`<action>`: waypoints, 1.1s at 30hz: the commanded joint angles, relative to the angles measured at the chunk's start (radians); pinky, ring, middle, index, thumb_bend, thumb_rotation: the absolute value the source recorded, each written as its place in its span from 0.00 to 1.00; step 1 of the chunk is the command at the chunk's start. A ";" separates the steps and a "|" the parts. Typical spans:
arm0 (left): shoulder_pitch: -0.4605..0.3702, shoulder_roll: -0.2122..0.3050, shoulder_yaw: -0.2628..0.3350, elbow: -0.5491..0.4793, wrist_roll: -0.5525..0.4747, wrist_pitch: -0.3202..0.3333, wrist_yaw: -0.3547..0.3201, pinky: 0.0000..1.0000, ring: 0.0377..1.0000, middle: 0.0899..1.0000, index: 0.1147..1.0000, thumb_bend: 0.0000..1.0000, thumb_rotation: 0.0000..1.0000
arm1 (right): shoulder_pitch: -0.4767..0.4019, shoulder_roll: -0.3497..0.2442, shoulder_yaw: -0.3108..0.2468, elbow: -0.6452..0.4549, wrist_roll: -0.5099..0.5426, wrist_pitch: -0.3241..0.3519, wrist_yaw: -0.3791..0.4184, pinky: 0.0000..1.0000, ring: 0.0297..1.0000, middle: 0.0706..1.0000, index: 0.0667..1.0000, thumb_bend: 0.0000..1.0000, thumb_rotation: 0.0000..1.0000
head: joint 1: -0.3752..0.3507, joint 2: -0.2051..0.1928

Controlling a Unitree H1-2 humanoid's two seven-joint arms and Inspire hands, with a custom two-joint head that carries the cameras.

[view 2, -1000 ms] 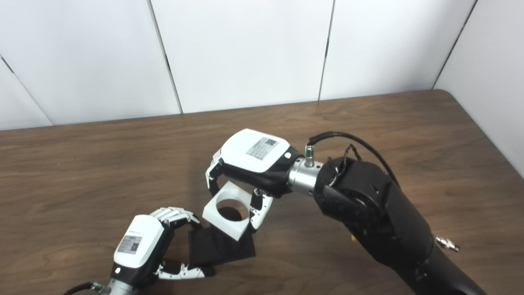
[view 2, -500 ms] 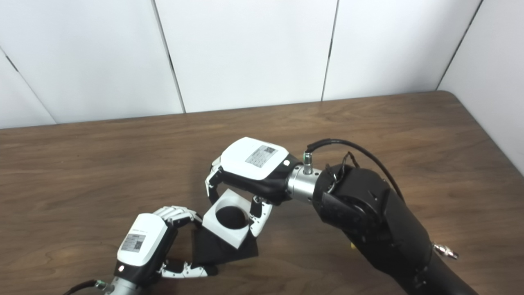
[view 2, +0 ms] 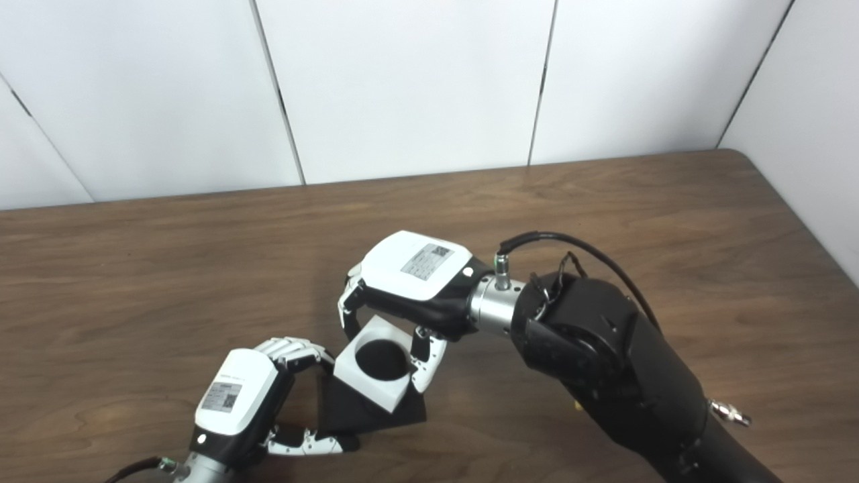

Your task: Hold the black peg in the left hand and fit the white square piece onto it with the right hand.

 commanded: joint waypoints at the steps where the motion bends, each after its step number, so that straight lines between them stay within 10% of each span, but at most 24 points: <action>1: 0.012 0.001 -0.020 0.003 0.036 0.018 -0.045 0.71 0.70 0.63 0.42 0.52 0.05 | -0.021 -0.005 0.003 -0.013 -0.012 -0.039 -0.006 0.87 0.84 0.71 0.45 0.52 0.13 | 0.000 0.002; 23: 0.013 -0.004 -0.027 -0.017 0.042 0.041 -0.064 0.70 0.71 0.64 0.42 0.52 0.05 | -0.003 0.016 0.018 0.003 -0.074 -0.066 0.028 0.87 0.85 0.71 0.45 0.52 0.15 | 0.006 0.005; 26: 0.013 -0.004 -0.027 -0.015 0.041 0.039 -0.060 0.69 0.71 0.64 0.42 0.52 0.05 | -0.015 0.019 0.016 -0.007 -0.086 -0.051 0.071 0.89 0.87 0.76 0.63 0.95 0.29 | 0.004 0.004; 33: 0.012 -0.004 -0.026 -0.013 0.036 0.037 -0.060 0.70 0.71 0.64 0.42 0.52 0.05 | -0.035 0.027 0.003 -0.028 -0.112 -0.033 0.152 1.00 1.00 0.95 0.85 1.00 0.37 | 0.004 0.004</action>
